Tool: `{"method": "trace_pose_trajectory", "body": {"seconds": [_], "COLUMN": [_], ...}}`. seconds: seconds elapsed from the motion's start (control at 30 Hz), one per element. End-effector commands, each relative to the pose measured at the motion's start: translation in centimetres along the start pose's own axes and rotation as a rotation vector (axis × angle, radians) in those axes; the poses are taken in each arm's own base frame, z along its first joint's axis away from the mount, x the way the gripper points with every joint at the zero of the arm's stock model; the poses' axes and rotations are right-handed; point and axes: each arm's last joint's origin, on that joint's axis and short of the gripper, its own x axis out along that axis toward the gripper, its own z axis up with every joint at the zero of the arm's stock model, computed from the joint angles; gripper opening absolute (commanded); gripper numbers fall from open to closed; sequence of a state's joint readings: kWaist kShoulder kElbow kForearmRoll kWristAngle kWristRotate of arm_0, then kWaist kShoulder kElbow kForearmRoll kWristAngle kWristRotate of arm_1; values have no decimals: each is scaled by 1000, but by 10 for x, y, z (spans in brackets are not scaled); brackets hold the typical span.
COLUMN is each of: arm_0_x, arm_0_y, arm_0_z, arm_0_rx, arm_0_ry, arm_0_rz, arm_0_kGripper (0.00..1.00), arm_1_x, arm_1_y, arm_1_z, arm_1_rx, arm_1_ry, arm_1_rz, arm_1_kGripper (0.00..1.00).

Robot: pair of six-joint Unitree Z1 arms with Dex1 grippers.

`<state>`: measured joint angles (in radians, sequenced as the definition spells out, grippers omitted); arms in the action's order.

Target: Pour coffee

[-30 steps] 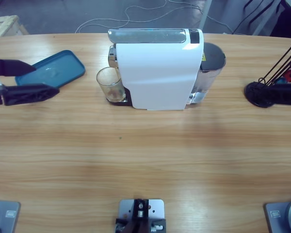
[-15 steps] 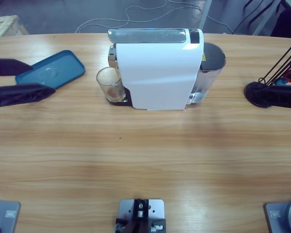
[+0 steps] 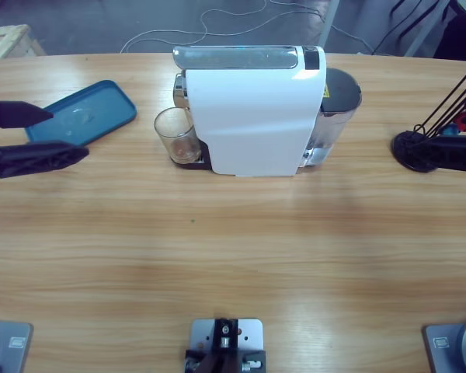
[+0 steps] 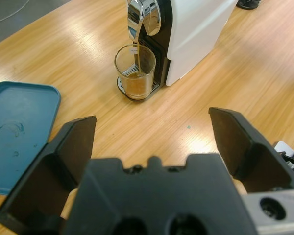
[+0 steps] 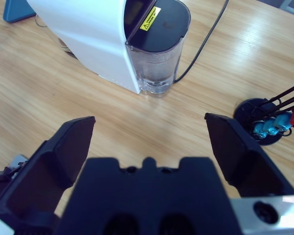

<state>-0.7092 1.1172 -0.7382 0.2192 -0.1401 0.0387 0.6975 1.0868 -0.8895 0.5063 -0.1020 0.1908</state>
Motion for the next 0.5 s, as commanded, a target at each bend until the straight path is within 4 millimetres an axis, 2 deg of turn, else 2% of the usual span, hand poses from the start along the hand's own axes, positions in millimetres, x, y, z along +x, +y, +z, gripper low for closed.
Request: {"method": "trace_pose_trajectory", "body": {"seconds": [0.03, 0.5], "arm_0_x": [-4, -6], "arm_0_y": [-2, -3], "arm_0_z": [-11, -11], "arm_0_rx": [6, 7], "arm_0_ry": [13, 9], "arm_0_rz": [-11, -10], "arm_0_kGripper": [1000, 1000], "arm_1_x": [-3, -8], "arm_1_y": [-2, -3], "arm_1_z": [-10, -13], "arm_1_rx": [-15, -14], "arm_1_ry": [-1, 1], "arm_1_rz": [-11, -18], "arm_1_kGripper": [1000, 1000]}}
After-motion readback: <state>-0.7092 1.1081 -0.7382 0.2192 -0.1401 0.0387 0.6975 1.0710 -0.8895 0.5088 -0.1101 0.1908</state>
